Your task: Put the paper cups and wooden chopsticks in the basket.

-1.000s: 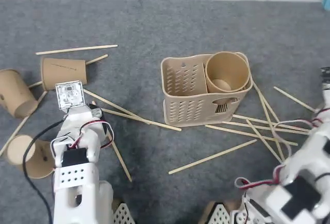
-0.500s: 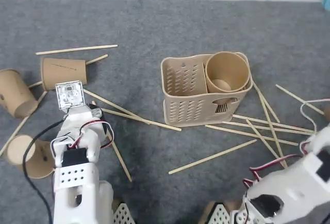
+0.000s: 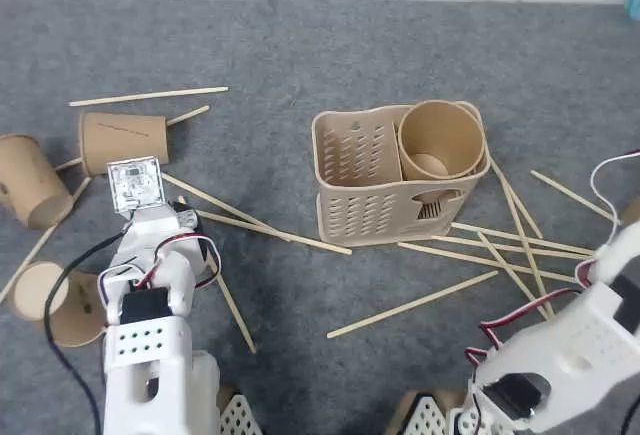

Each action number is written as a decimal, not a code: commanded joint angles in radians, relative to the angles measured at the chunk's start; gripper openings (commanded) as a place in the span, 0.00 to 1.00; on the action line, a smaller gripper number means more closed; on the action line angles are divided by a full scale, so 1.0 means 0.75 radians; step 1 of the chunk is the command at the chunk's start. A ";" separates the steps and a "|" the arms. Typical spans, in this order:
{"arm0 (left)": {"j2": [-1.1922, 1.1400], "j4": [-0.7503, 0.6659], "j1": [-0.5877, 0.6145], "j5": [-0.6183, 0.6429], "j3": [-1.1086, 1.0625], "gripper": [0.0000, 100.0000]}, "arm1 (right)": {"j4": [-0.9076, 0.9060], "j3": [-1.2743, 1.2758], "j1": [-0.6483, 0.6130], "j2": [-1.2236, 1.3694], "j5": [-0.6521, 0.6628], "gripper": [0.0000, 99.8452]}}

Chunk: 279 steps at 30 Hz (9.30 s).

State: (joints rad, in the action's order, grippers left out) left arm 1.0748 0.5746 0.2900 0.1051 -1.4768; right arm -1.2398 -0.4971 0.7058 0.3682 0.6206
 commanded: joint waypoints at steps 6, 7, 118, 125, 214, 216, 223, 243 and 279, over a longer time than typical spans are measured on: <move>-0.008 -0.037 0.000 -0.014 0.024 0.01 | -0.073 -0.184 0.079 -0.038 -0.004 0.14; -0.008 -0.037 0.000 -0.014 0.024 0.01 | -0.069 -0.186 0.091 -0.034 -0.004 0.14; -0.008 -0.033 0.002 -0.059 0.024 0.01 | -0.729 0.110 -0.999 -0.664 -0.710 0.14; -0.008 -0.037 0.002 -0.059 0.024 0.01 | -0.735 0.133 -0.909 -0.895 -0.579 0.19; -0.759 1.502 0.188 -0.374 1.705 0.01 | 0.425 2.203 -0.564 -1.278 -0.137 0.01; -0.763 1.469 0.319 -0.436 1.701 0.01 | 0.425 2.203 -0.564 -1.278 -0.137 0.01; -0.921 1.236 0.622 -0.473 1.625 0.01 | 0.422 2.203 -0.564 -1.278 -0.137 0.01; -1.581 1.095 0.462 -0.358 1.519 0.01 | 0.425 2.203 -0.566 -1.278 -0.137 0.01; -1.068 1.430 -0.460 -0.293 1.259 0.01 | 0.451 2.203 -0.566 -1.278 -0.137 0.01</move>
State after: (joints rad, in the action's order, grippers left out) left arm 0.2309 1.6517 0.0123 -0.1036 -0.5485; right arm -0.9252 1.1569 0.2793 -0.5554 0.5025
